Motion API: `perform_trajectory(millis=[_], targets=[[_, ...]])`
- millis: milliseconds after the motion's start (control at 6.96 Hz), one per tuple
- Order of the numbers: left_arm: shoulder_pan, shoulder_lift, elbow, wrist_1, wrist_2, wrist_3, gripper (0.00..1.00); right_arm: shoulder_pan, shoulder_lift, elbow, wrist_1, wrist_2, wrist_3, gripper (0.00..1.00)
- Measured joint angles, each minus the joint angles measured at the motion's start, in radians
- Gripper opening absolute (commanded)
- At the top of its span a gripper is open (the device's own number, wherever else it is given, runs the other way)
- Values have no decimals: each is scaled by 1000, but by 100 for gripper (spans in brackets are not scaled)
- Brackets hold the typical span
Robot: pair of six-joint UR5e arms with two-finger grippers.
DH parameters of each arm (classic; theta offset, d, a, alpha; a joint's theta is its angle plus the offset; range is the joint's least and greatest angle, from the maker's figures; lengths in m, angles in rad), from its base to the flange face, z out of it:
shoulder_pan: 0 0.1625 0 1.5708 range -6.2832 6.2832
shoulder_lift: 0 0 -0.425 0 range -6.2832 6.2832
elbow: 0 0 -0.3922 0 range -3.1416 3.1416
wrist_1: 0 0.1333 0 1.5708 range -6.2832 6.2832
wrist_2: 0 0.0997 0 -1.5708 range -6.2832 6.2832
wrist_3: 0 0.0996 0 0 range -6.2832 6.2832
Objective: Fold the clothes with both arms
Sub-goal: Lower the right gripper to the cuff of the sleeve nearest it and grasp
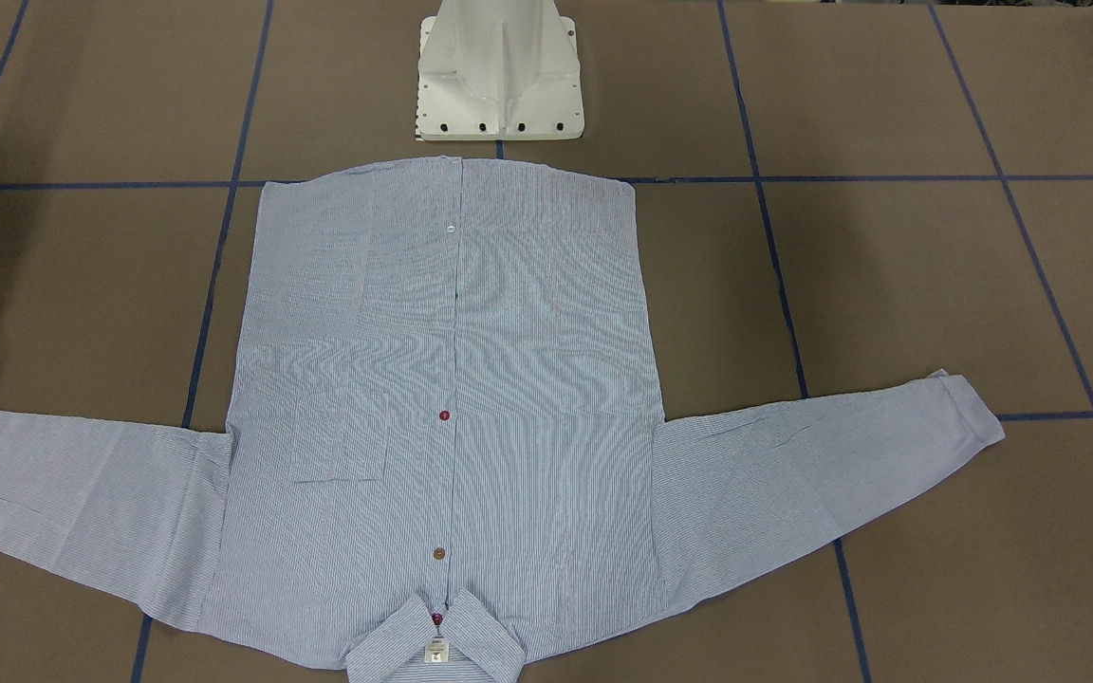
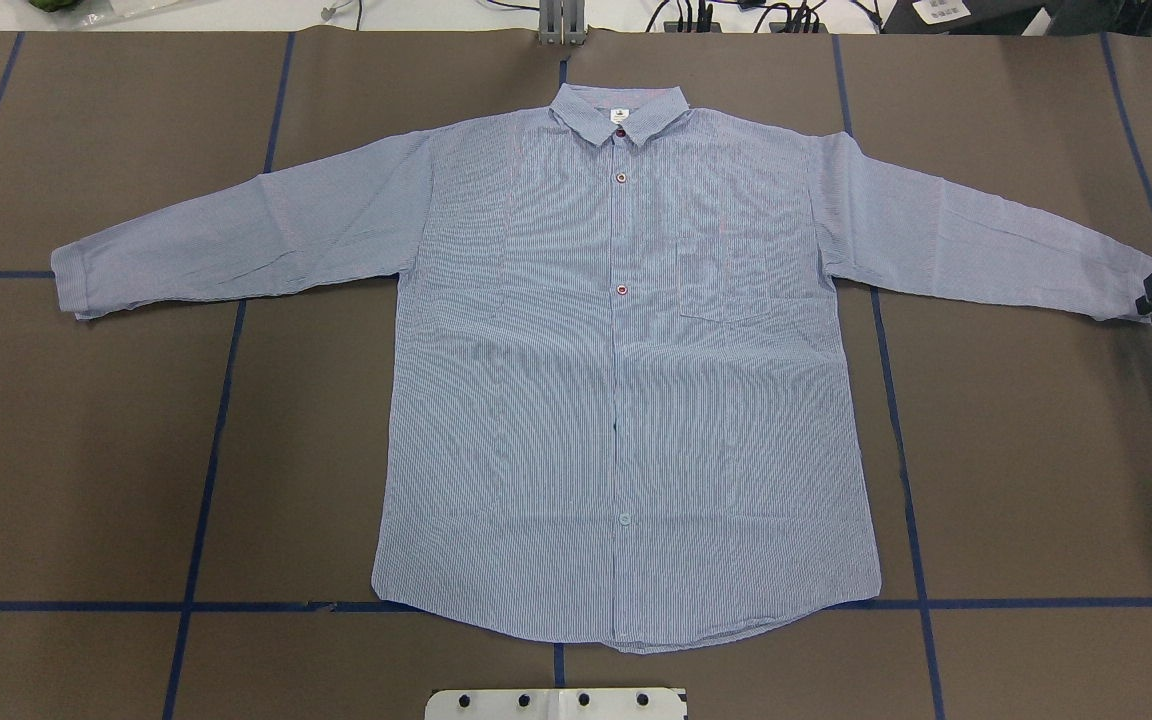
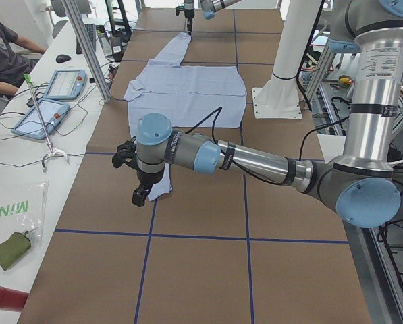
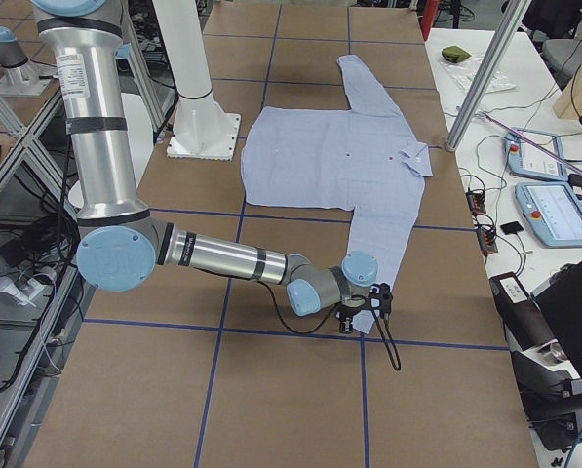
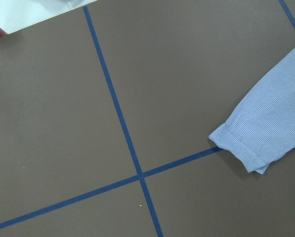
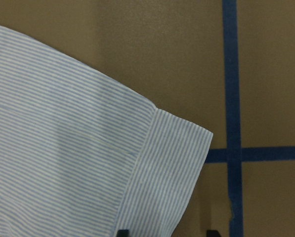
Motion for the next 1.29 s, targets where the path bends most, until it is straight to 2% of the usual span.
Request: perform_trajectory(millis=[431, 718, 1006, 1293], targets=[[0, -2, -2, 0, 0, 1, 100, -20, 2, -7, -2, 0, 1, 60], [0, -2, -5, 0, 1, 1, 100, -27, 2, -8, -2, 0, 0, 52], [0, -2, -8, 0, 1, 0, 100, -28, 3, -7, -2, 1, 0, 32], [0, -2, -10, 1, 1, 0, 100, -25, 3, -4, -1, 1, 0, 31]])
